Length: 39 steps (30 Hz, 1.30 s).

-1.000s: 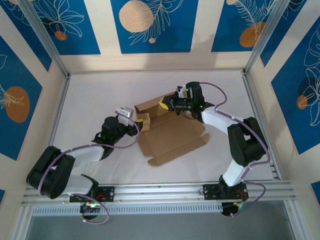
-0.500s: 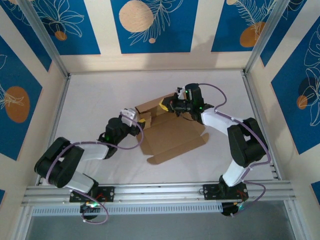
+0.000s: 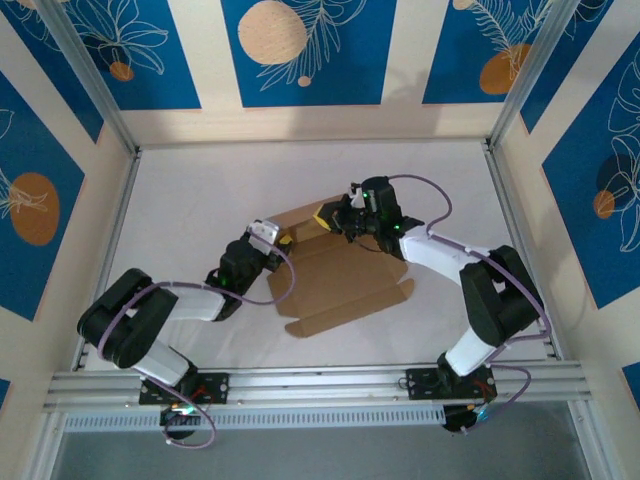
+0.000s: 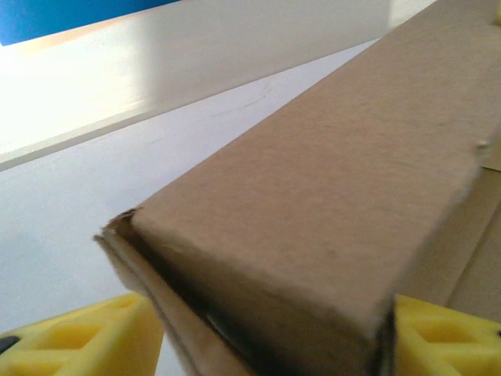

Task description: Fold the paper box

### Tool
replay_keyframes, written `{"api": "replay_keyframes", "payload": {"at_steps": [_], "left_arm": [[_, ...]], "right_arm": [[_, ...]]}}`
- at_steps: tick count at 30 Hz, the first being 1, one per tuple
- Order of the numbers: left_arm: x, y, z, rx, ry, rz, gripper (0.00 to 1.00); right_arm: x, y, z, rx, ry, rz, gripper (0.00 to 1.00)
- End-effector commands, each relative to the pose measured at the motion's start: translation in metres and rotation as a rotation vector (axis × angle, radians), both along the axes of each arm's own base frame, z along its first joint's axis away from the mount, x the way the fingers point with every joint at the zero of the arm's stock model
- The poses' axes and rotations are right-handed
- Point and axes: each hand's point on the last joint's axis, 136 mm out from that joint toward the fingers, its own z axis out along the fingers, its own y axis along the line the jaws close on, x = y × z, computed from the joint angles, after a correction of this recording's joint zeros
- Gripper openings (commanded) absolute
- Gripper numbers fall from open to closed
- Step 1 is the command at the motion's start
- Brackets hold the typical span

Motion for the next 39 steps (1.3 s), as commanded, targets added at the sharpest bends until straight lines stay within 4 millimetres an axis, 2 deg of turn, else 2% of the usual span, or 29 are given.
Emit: {"api": "replay_keyframes", "payload": {"at_steps": [1,11,19,26,34,39], "left_arm": [[0.002,0.006,0.010,0.006,-0.047,0.041,0.59],[0.003,0.010,0.012,0.017,-0.025,0.063,0.35],[0.020,0.021,0.018,0.067,-0.068,0.174,0.29],[0.038,0.023,0.032,0.112,-0.112,0.268,0.25],[0.051,0.035,0.032,0.169,-0.141,0.389,0.12],[0.057,0.030,0.032,0.236,-0.159,0.436,0.04]], "right_arm": [[-0.009,-0.006,-0.005,-0.037,0.012,-0.016,0.03],[-0.012,-0.009,0.002,-0.097,-0.025,-0.065,0.03],[-0.026,-0.009,0.001,-0.125,0.042,-0.180,0.03],[-0.040,0.002,-0.004,-0.128,0.187,-0.249,0.03],[-0.051,0.012,-0.001,-0.093,0.293,-0.266,0.03],[-0.053,0.023,-0.003,-0.068,0.372,-0.254,0.03]]}}
